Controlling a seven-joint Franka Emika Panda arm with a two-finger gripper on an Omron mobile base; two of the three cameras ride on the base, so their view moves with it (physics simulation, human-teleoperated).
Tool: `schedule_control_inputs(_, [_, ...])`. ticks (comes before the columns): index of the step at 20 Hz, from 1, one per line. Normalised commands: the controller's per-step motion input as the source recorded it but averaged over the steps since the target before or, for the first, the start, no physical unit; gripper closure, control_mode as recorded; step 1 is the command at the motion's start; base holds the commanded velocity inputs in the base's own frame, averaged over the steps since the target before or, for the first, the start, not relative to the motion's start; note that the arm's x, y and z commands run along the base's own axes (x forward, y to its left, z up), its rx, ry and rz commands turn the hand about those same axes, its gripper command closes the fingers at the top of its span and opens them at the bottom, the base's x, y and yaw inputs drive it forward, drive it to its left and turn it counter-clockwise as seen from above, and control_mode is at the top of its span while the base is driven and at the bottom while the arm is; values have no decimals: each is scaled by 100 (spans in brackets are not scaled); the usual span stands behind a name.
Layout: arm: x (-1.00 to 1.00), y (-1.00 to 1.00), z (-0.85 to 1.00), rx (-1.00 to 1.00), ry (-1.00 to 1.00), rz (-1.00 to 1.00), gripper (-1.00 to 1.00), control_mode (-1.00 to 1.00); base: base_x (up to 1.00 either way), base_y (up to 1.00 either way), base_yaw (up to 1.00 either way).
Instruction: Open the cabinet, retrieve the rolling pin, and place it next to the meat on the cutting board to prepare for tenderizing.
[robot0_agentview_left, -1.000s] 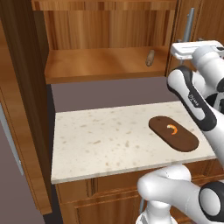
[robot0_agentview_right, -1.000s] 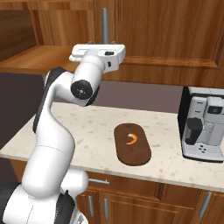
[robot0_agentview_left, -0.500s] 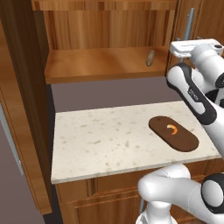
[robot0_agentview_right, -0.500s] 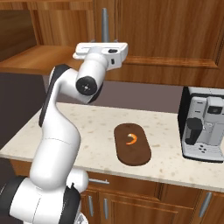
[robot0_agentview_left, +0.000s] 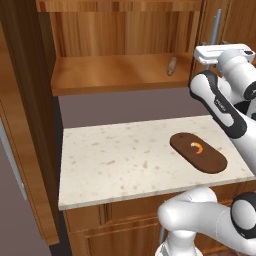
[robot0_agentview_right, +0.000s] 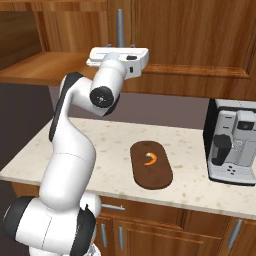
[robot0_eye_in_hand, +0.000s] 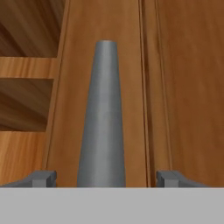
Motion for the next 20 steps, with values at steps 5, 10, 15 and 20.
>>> schedule_control_inputs(5, [31,0,-7,0,0,0,-100,-100,0,0,0])
schedule_control_inputs(10, [30,0,-21,0,0,0,-100,-100,0,0,0])
schedule_control_inputs(15, [30,14,-18,-1,0,0,-100,-100,0,0,0])
schedule_control_inputs(20, [36,17,-15,-2,0,-1,-100,-100,0,0,0])
